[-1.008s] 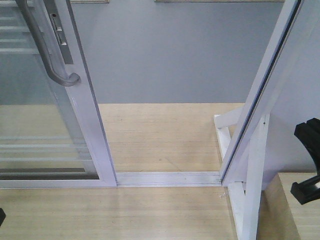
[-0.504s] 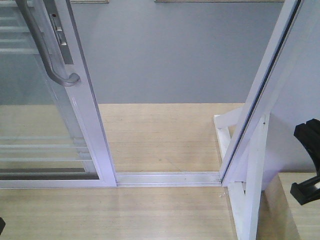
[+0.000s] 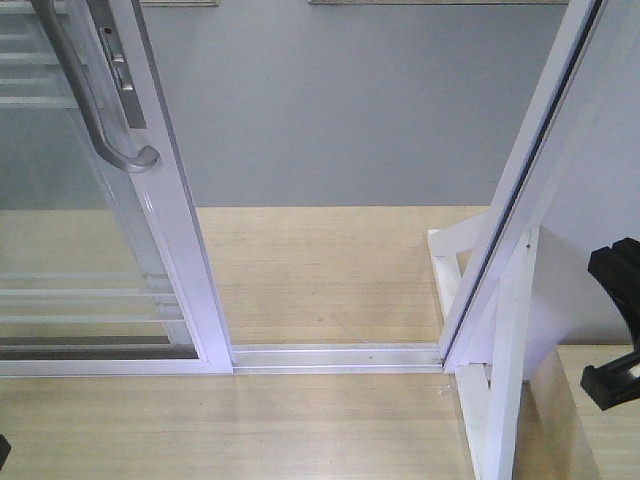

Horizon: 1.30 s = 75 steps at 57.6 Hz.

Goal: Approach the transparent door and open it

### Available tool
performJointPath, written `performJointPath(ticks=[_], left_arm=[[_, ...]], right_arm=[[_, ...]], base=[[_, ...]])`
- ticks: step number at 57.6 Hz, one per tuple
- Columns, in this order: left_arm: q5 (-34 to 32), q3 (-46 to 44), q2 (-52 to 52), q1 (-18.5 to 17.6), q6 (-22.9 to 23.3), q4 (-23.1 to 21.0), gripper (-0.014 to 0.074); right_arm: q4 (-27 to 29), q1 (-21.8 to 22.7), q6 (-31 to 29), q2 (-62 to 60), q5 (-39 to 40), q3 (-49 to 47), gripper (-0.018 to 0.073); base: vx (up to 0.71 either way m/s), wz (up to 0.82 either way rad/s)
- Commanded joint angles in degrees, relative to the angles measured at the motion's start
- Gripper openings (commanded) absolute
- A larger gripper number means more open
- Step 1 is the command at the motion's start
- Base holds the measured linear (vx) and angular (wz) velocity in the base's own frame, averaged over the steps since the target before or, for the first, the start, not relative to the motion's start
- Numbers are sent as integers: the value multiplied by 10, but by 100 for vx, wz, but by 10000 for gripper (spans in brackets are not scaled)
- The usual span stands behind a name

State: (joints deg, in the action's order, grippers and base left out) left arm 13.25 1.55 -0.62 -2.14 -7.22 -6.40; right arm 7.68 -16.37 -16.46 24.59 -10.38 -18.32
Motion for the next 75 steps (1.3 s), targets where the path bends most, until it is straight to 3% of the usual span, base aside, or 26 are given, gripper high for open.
performJointPath(ticks=[1,19,26,53,58,75], left_arm=[[-42,16,-7,-1,2,-6,3],[-42,16,-7,-1,2,-6,3],[-42,16,-7,-1,2,-6,3],[-42,16,-7,-1,2,-6,3],[-42,16,-7,-1,2,-6,3],[-42,16,-7,-1,2,-6,3]], right_arm=[[-6,2,-7,-3,44,-14,2],[11,3,38,-144,280,210,2],[3,3,28,-183,231,208,2],[-27,5,30,-259,236,208,2],[-55,20,30,-259,231,208,2],[-50,50,29,-259,231,208,2]], base=[[0,0],[0,0],[0,0],[0,0],[0,0],[0,0]])
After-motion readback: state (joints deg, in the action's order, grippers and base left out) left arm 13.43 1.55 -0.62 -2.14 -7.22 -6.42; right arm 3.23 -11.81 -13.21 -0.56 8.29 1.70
